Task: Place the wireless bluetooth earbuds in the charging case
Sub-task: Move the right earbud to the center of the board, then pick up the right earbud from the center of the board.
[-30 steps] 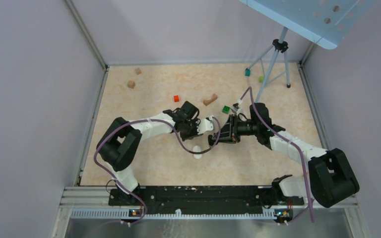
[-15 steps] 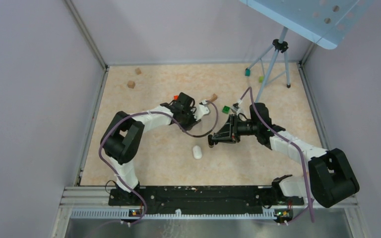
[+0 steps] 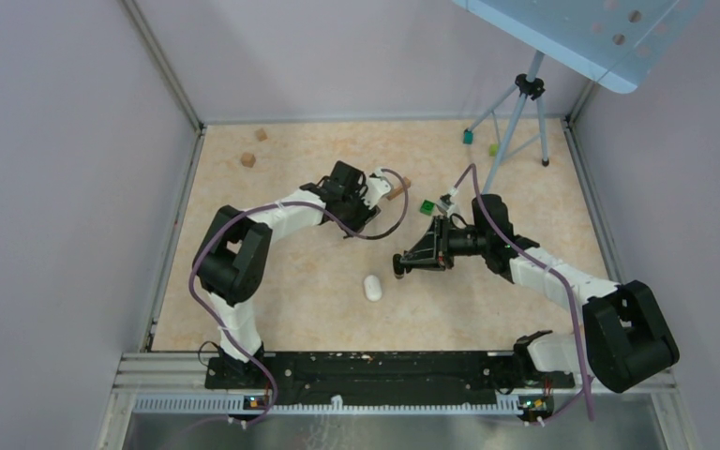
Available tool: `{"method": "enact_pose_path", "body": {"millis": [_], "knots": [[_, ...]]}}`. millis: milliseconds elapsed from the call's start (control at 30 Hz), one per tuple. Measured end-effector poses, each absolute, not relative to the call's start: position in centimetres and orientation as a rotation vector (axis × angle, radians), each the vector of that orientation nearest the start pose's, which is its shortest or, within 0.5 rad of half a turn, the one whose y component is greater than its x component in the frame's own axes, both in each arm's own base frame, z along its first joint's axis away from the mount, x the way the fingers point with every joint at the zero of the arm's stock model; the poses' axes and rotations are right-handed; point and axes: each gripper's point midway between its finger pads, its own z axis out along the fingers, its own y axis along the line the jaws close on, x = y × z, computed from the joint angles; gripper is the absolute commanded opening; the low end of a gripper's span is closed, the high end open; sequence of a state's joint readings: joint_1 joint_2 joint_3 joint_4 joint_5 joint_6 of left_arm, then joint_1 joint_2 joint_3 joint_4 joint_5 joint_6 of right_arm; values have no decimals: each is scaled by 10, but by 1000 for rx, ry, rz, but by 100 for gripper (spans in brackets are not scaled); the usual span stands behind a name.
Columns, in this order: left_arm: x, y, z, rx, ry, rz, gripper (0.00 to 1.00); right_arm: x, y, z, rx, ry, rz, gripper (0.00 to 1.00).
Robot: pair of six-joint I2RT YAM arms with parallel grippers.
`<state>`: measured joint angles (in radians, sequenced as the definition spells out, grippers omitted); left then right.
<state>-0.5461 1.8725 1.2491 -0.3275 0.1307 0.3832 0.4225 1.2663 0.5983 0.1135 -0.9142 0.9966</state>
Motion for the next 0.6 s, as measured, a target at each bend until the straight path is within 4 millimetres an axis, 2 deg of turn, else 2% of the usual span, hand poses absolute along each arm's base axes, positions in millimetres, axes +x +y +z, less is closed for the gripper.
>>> {"method": "enact_pose_path", "body": {"millis": [300,433,600], "knots": [[363,-227,36,1224,2312,-217,48,198,265,163,36,2417,1733,0],[360,-226,26,1244,2345,-215,48,198,265,163,36,2418,1733,0],[361,-227,26,1265,2336,-220,43,198,265,163,36,2418,1733,0]]}}
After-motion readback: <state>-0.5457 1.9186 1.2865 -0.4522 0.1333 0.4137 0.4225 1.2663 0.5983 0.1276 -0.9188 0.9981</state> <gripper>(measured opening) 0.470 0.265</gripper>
